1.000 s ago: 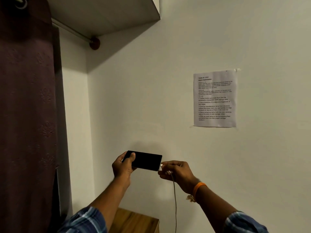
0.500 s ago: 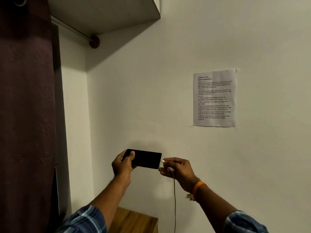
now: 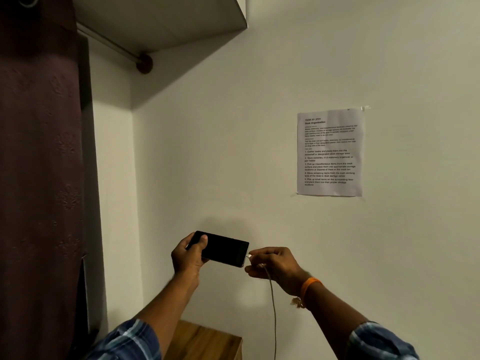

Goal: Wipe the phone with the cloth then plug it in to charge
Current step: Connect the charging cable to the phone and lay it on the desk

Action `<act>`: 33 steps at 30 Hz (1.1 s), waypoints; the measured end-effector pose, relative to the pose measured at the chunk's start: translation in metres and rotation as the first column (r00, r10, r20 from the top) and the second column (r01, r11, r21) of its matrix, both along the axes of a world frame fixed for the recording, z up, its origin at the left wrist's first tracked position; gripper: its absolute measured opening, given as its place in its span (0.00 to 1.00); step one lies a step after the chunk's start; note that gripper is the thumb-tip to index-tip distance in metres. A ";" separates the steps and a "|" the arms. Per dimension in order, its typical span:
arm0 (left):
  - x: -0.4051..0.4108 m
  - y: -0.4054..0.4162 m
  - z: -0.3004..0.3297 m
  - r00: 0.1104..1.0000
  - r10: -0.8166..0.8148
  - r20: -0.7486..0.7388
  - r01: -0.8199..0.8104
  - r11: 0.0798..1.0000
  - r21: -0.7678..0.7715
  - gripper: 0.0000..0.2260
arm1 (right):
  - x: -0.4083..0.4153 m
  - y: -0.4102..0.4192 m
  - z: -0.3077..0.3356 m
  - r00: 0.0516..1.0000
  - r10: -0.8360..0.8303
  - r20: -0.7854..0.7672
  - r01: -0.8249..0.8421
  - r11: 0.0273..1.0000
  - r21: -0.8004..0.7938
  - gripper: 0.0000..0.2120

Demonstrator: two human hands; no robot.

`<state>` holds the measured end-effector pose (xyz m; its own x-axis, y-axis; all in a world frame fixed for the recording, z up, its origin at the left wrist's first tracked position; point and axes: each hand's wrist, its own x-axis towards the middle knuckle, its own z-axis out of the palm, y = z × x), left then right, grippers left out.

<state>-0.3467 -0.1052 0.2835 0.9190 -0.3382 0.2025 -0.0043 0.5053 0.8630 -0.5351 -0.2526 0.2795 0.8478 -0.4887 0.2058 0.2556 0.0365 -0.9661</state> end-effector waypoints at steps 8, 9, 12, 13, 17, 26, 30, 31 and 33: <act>0.000 0.003 -0.003 0.995 -0.058 0.080 0.051 0.994 0.097 0.18 | -0.010 -0.004 -0.002 0.988 0.045 -0.149 -0.057 0.995 -0.082 0.08; -0.001 0.003 -0.004 0.994 -0.067 0.084 0.058 0.993 0.103 0.18 | -0.011 -0.004 -0.002 0.986 0.038 -0.164 -0.055 0.994 -0.098 0.08; -0.004 0.003 -0.005 0.994 -0.074 0.080 0.065 0.992 0.113 0.19 | -0.013 -0.006 -0.003 0.983 0.005 -0.185 -0.028 0.992 -0.120 0.11; -0.005 0.003 -0.005 0.994 -0.075 0.076 0.066 0.991 0.116 0.19 | -0.012 -0.006 -0.002 0.983 -0.006 -0.184 -0.015 0.994 -0.112 0.13; -0.012 -0.002 -0.011 0.996 -0.079 0.049 0.071 0.988 0.135 0.20 | -0.012 -0.011 -0.001 0.978 -0.036 -0.206 0.012 0.993 -0.117 0.16; -0.008 -0.016 -0.005 0.978 -0.202 -0.053 0.207 0.971 0.118 0.12 | -0.014 -0.032 -0.013 0.963 -0.117 -0.243 0.069 0.978 -0.198 0.08; 0.002 -0.024 -0.001 0.972 -0.227 -0.055 0.233 0.958 0.166 0.14 | -0.014 -0.039 -0.016 0.963 -0.150 -0.223 0.108 0.976 -0.190 0.07; 0.004 -0.026 -0.001 0.971 -0.231 -0.064 0.239 0.953 0.185 0.14 | -0.015 -0.041 -0.017 0.964 -0.156 -0.214 0.118 0.976 -0.182 0.07; 0.006 -0.030 -0.004 0.967 -0.244 -0.080 0.256 0.941 0.222 0.14 | -0.017 -0.048 -0.019 0.967 -0.160 -0.198 0.126 0.977 -0.174 0.07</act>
